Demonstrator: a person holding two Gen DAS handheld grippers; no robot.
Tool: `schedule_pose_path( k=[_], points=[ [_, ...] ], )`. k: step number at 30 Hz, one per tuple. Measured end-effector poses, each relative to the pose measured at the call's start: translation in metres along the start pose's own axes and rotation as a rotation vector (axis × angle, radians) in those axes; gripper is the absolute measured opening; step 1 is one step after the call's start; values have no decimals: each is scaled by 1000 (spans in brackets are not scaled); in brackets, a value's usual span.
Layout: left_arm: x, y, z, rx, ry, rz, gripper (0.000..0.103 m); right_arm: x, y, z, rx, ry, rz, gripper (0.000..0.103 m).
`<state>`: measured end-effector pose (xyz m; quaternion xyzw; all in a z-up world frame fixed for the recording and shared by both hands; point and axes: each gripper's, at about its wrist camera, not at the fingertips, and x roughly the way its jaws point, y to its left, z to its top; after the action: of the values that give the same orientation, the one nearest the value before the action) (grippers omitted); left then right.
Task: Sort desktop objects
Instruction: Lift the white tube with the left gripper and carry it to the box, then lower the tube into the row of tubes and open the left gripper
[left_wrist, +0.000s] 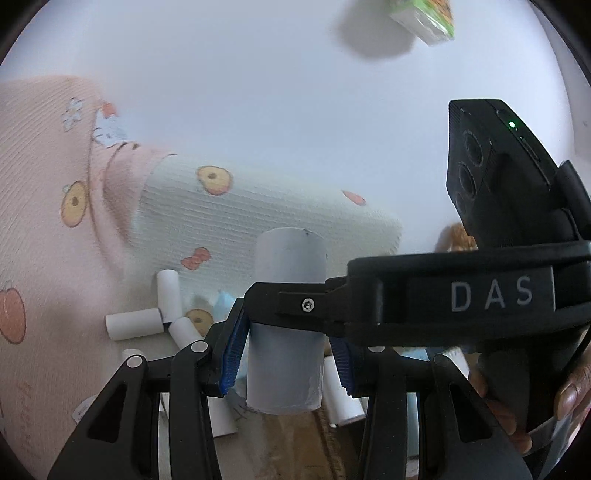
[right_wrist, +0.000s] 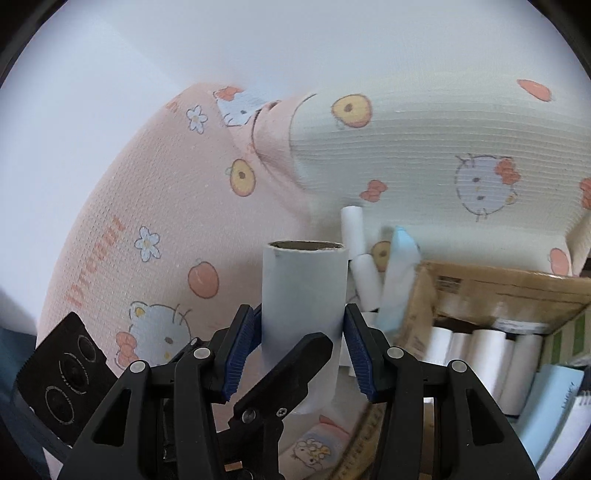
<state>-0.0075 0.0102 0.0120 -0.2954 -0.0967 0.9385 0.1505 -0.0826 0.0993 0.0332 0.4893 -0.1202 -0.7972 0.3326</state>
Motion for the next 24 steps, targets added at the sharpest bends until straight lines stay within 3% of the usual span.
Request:
schedule_pose_path(
  k=[5,11,15,24],
  points=[
    [5,-34,-1,62,49,-1,46,-22,-28,-5,65,-23,38,47],
    [21,-66,-3,120,101,61,46,-48,-59,-12,134,-48,64,47],
    [32,-80,-5,150,139,75,46,-56,-71,-15,150,-63,36,47],
    [54,-97,-2,178,232,51,46,-63,-99,-26,231,-77,57,47]
  ],
)
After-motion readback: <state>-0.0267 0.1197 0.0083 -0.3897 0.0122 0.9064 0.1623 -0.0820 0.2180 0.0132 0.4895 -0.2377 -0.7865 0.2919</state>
